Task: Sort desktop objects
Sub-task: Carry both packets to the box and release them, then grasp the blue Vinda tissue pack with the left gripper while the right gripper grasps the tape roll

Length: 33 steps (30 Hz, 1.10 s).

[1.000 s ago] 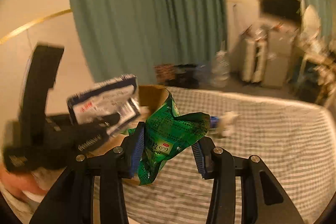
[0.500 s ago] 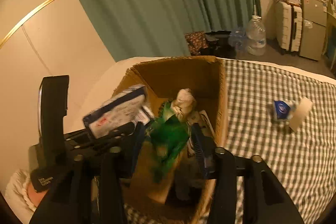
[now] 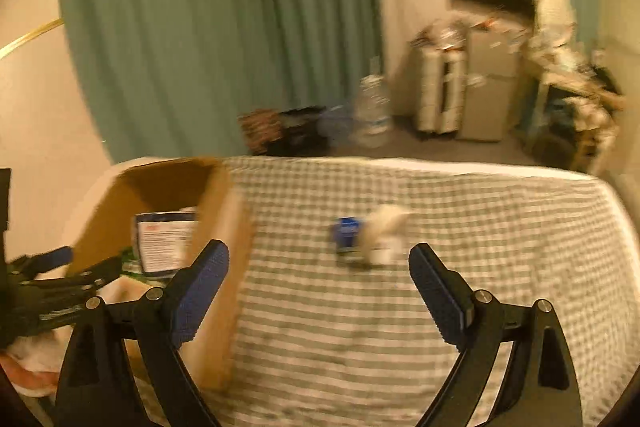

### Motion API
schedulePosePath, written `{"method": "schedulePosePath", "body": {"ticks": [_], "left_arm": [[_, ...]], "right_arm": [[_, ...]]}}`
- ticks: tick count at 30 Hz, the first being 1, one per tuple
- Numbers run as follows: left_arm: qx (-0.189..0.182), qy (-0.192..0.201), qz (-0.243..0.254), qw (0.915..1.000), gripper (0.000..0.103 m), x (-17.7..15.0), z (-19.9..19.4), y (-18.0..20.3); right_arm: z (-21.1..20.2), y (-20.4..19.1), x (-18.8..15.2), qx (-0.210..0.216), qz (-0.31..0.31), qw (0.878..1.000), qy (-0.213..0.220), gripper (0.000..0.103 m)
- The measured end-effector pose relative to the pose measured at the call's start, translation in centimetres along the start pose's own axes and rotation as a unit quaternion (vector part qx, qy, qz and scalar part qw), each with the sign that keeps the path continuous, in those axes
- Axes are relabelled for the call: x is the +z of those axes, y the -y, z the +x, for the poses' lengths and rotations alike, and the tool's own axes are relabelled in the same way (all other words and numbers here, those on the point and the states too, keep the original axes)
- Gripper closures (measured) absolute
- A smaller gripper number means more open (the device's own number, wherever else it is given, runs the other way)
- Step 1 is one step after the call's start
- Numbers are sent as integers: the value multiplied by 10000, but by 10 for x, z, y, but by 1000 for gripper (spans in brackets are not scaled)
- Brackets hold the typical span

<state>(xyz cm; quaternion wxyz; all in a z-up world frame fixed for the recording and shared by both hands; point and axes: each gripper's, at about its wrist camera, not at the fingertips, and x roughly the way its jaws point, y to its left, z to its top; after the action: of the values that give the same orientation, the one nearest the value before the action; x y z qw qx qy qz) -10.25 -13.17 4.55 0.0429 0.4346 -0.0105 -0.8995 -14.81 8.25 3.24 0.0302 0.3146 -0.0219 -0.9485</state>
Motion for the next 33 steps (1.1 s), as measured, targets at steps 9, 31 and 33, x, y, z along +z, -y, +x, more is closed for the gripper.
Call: {"method": "schedulePosePath", "body": {"ticks": [9,31,33], "left_arm": [[87,997,265,9946,0,10,-85,84],[-28,659,453,9968,0,-16,0,160],[-66,565,448,9974,0,-23,14,162]], "right_arm": [[-115,70,12,-257,519,9896,1315,0],[-51,146,-40,126,1239,9903,614,0],[-29,148,-48,146,1317,9903,410,0]]}}
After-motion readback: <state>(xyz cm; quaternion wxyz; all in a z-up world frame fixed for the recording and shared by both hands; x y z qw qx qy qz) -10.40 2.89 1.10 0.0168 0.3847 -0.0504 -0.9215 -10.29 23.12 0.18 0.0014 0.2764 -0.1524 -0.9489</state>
